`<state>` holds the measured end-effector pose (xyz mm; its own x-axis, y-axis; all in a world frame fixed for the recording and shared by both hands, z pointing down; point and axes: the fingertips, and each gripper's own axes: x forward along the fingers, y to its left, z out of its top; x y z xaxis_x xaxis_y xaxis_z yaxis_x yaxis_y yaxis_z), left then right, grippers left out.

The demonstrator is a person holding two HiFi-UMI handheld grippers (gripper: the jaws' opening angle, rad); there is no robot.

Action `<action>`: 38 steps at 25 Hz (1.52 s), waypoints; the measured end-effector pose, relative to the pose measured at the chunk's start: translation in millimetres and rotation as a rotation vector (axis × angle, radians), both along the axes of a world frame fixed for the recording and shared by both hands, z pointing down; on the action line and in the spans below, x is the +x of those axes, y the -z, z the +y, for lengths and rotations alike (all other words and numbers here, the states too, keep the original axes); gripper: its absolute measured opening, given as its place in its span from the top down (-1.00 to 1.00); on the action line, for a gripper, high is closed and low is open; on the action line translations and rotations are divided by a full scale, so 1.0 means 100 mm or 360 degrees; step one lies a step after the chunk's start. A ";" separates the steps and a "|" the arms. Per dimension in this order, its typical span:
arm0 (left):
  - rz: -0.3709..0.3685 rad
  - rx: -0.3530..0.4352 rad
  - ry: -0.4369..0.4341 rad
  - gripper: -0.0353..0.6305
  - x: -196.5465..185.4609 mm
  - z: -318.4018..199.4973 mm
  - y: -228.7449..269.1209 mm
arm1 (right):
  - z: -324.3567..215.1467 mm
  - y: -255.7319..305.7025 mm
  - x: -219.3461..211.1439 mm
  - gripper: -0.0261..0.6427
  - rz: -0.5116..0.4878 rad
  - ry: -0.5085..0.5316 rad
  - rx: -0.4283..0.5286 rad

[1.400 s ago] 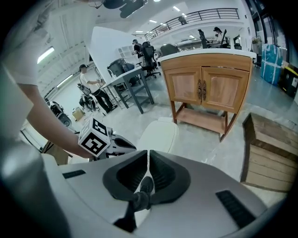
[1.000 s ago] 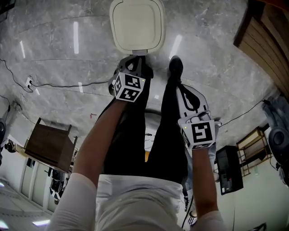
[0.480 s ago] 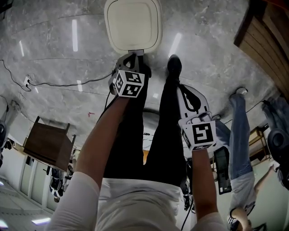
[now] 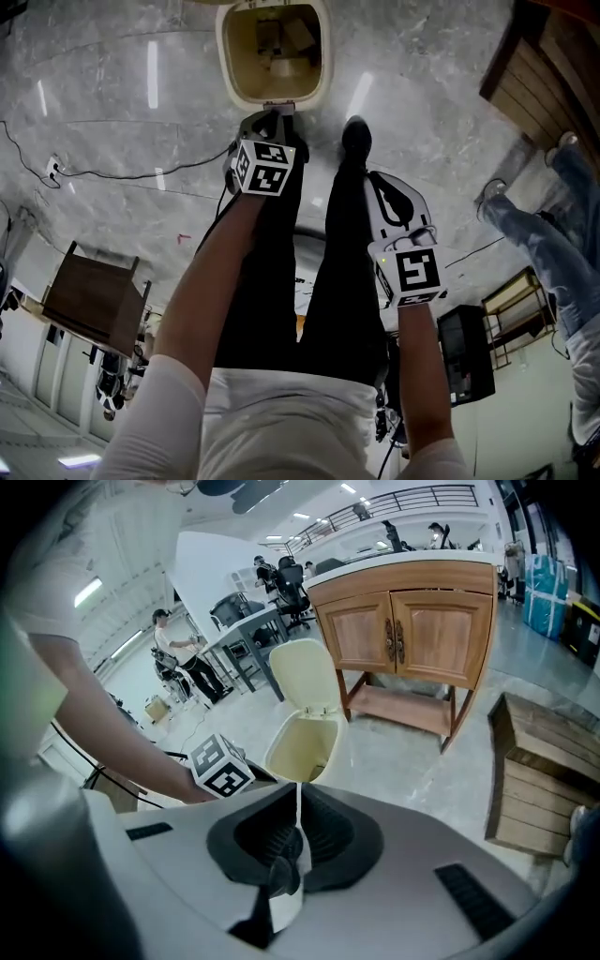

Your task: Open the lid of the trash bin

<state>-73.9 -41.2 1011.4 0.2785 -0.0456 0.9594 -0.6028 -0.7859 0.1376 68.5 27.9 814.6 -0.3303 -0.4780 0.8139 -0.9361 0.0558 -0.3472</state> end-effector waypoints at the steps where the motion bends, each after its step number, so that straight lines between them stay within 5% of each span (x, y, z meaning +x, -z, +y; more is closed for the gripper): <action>1: 0.0006 -0.0031 0.0026 0.83 0.00 0.00 0.00 | -0.01 0.02 0.01 0.82 0.0003 0.0005 0.0003; 6: 0.0032 -0.0128 0.0112 0.83 0.01 -0.03 0.02 | -0.04 0.08 0.04 0.82 0.0032 0.0029 0.0012; 17: 0.0128 -0.0083 0.0063 0.83 0.11 -0.14 0.46 | -0.19 0.35 0.03 0.82 0.0066 0.0079 0.0061; 24: 0.0236 -0.0095 0.0184 0.83 0.17 -0.19 0.88 | -0.26 0.57 -0.01 0.82 0.0081 0.0160 0.0105; 38: 0.0423 0.0044 0.0333 0.84 0.31 -0.29 2.01 | -0.40 1.27 0.15 0.82 0.0158 0.0369 0.0201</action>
<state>-42.8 -69.9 810.8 0.5004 -0.1535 0.8521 -0.6974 -0.6546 0.2917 83.4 -12.0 687.5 -0.3645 -0.4988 0.7863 -0.9224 0.3094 -0.2313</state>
